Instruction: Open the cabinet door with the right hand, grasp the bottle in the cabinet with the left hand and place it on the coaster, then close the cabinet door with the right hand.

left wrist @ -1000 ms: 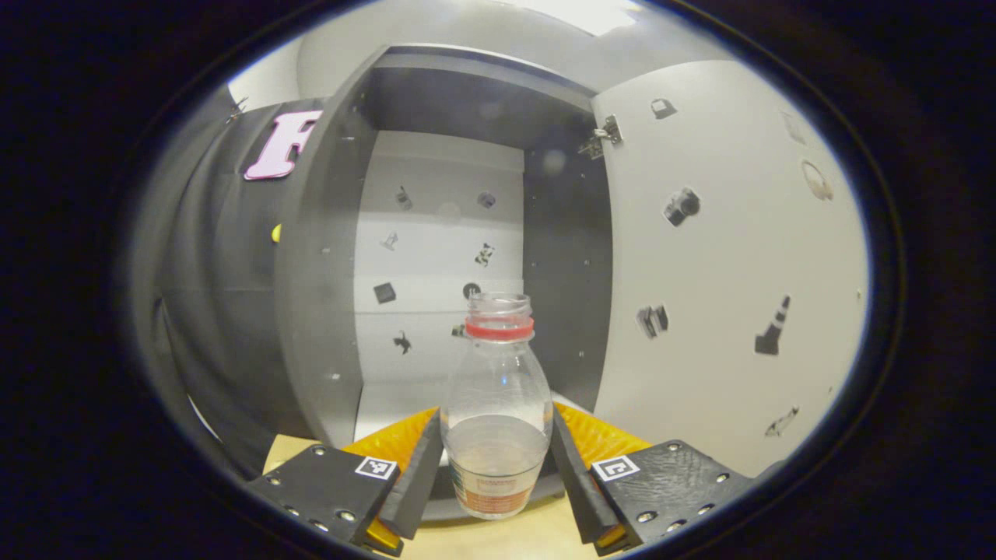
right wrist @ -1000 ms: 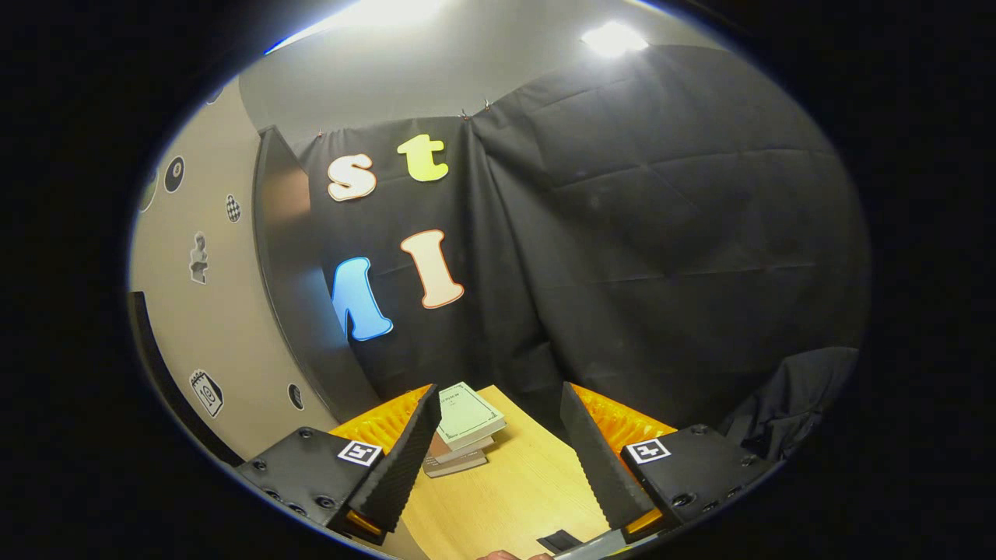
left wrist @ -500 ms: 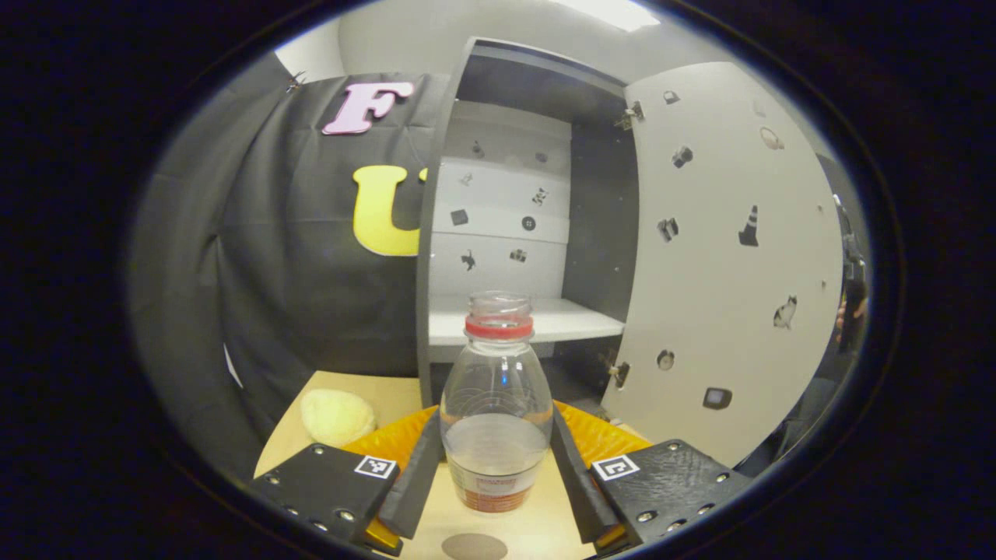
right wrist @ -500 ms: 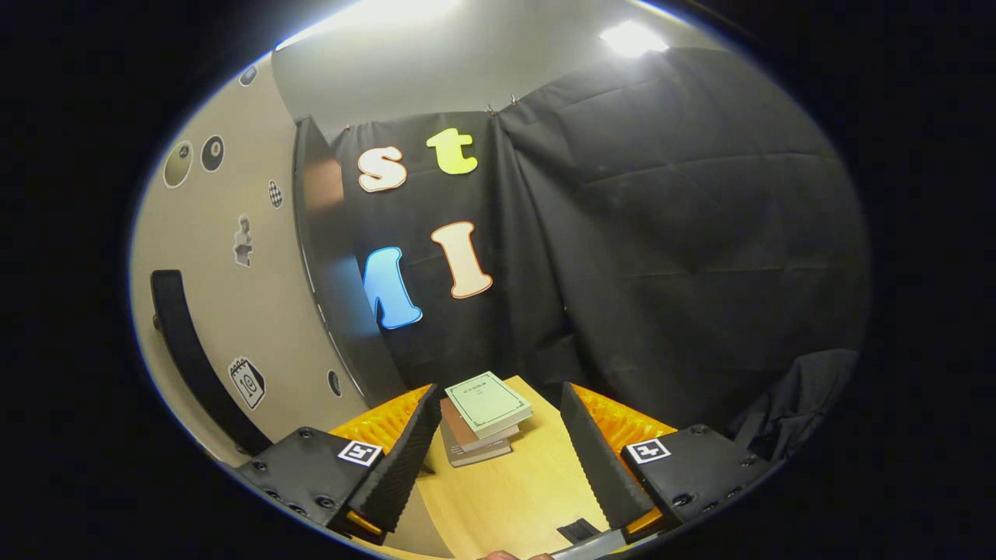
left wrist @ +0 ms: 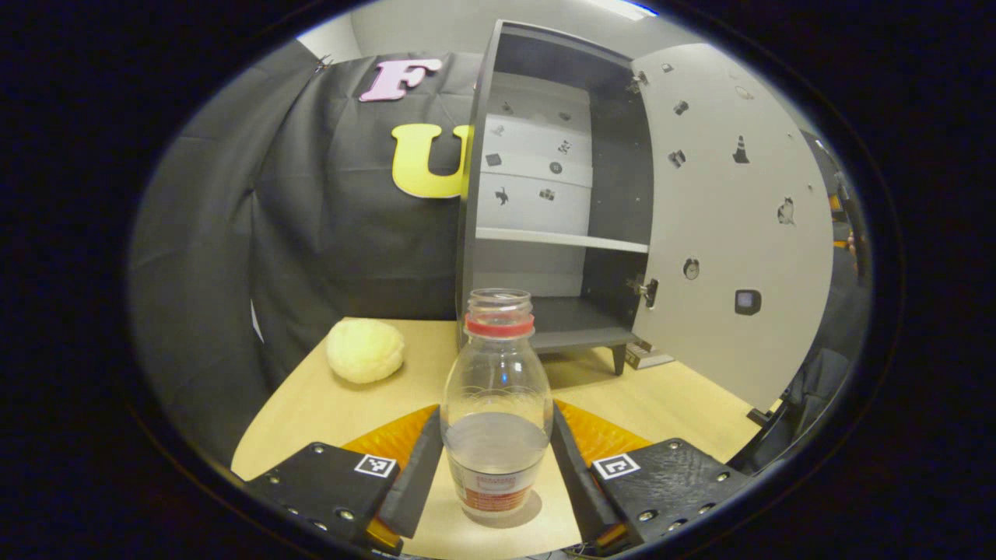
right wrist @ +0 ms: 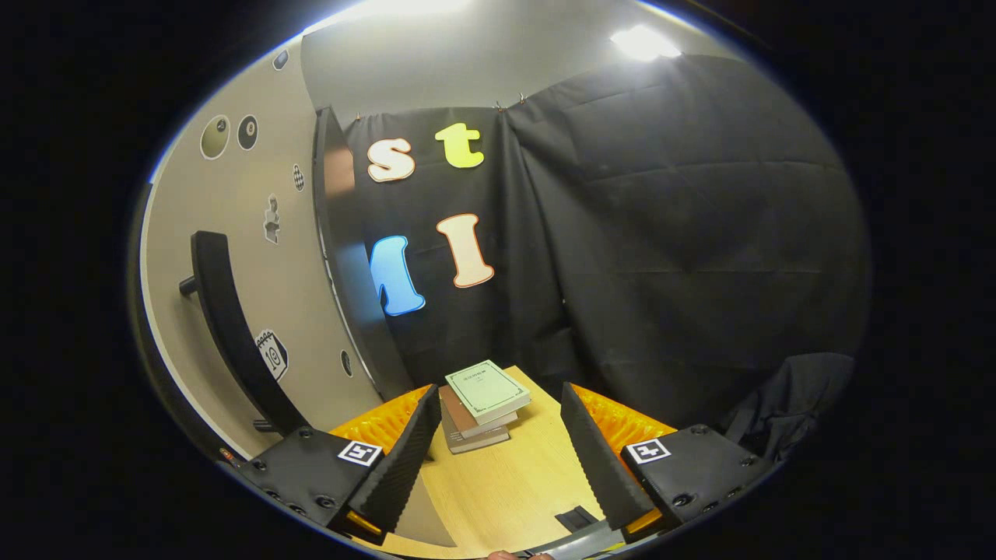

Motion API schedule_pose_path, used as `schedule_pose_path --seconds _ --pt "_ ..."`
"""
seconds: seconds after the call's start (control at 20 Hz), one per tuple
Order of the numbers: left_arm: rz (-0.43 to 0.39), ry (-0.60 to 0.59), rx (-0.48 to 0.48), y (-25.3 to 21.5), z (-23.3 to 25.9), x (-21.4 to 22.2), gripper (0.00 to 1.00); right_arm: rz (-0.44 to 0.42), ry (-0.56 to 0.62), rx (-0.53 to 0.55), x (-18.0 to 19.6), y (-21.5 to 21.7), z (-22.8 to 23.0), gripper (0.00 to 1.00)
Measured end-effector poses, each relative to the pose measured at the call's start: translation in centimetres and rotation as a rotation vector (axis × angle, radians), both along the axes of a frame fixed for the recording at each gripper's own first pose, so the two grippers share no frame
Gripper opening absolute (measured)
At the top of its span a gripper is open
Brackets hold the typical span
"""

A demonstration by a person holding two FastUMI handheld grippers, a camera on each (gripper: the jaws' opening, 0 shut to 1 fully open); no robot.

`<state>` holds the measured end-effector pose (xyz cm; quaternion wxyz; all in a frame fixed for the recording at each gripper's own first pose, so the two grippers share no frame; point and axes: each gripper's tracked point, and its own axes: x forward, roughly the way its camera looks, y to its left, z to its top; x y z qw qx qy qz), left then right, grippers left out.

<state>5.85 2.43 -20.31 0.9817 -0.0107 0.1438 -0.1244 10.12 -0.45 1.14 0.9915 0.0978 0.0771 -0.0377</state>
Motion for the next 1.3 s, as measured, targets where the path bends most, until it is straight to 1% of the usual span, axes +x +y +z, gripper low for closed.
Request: schedule_pose_path --seconds 0.05,0.1,0.15,0.2,0.25,0.3,0.45,0.5,0.55,0.6,0.65,0.7,0.75,0.8,0.85,0.9,0.95,1.0,1.05,1.1,1.15,1.2,1.25,1.3 --pt "0.004 -0.003 -0.007 -0.1 -0.9 -0.2 0.74 -0.002 0.001 -0.004 -0.2 -0.1 0.0 0.98" --pt "0.006 -0.010 -0.013 -0.2 -1.6 -0.2 0.76 -0.004 0.005 -0.010 -0.3 0.0 0.1 0.98" --pt "0.006 -0.016 -0.015 -0.3 -2.4 0.0 0.73 -0.006 0.014 -0.012 -0.5 0.0 -0.1 0.98" --pt "0.006 -0.022 -0.019 -0.4 -3.0 0.1 0.74 -0.003 0.025 -0.009 -0.9 0.0 -0.3 0.98" --pt "0.011 -0.022 -0.022 -0.4 -3.7 0.4 0.74 -0.001 0.034 -0.008 -1.1 0.1 -0.6 0.92" --pt "0.019 -0.020 -0.026 -0.3 -4.3 0.4 0.76 -0.002 0.046 -0.008 -1.3 0.0 -0.9 0.98" --pt "0.031 -0.014 -0.048 -0.8 -5.2 0.5 0.74 -0.002 0.071 0.009 -1.8 0.0 -1.6 0.98" --pt "0.031 -0.015 -0.046 -1.0 -5.5 0.4 0.74 -0.003 0.075 0.014 -1.8 -0.1 -1.6 0.93" --pt "0.029 -0.018 -0.039 -1.2 -5.6 0.4 0.76 -0.003 0.081 0.016 -1.9 -0.2 -1.9 0.98" --pt "0.033 -0.018 -0.027 -1.2 -5.9 0.4 0.73 0.000 0.085 0.015 -1.8 -0.1 -2.1 0.98" --pt "0.037 -0.011 -0.013 -1.2 -6.3 0.4 0.74 0.002 0.091 0.012 -1.9 -0.2 -2.4 0.98" --pt "0.037 -0.004 -0.002 -1.3 -6.8 0.3 0.77 0.004 0.094 0.010 -1.9 -0.1 -2.5 0.98" --pt "0.037 0.003 0.009 -1.3 -7.0 0.1 0.77 0.008 0.095 0.008 -1.9 0.0 -2.6 0.98" --pt "0.035 0.002 0.015 -1.2 -7.3 0.0 0.74 0.014 0.098 0.004 -1.9 0.1 -2.8 0.92" --pt "0.035 -0.002 0.019 -1.3 -7.2 0.0 0.75 0.018 0.103 -0.001 -1.9 0.2 -3.1 1.00" --pt "0.037 0.001 0.020 -1.2 -7.3 0.0 0.78 0.021 0.108 -0.009 -2.0 0.1 -3.3 0.96" --pt "0.042 0.008 0.026 -1.2 -7.5 0.1 0.79 0.020 0.111 -0.016 -1.9 0.0 -3.5 0.92" --pt "0.051 0.014 0.036 -1.1 -7.7 0.1 0.77 0.022 0.114 -0.020 -2.0 0.0 -3.5 0.92" --pt "0.058 0.022 0.048 -0.9 -8.0 0.0 0.80 0.025 0.117 -0.022 -1.9 0.0 -3.8 0.93" --pt "0.062 0.027 0.058 -0.9 -8.2 -0.1 0.77 0.027 0.121 -0.023 -1.9 0.1 -3.9 0.93" --pt "0.062 0.031 0.062 -1.0 -8.3 -0.2 0.77 0.028 0.124 -0.021 -1.9 0.0 -4.1 0.93" --pt "0.058 0.032 0.063 -1.2 -8.5 -0.3 0.77 0.028 0.127 -0.018 -1.9 -0.1 -4.2 0.98" --pt "0.058 0.035 0.065 -1.2 -8.6 -0.4 0.77 0.027 0.129 -0.015 -1.8 -0.2 -4.3 0.98" --pt "0.061 0.033 0.067 -1.3 -8.6 -0.6 0.80 0.026 0.131 -0.013 -1.8 -0.3 -4.3 0.98"
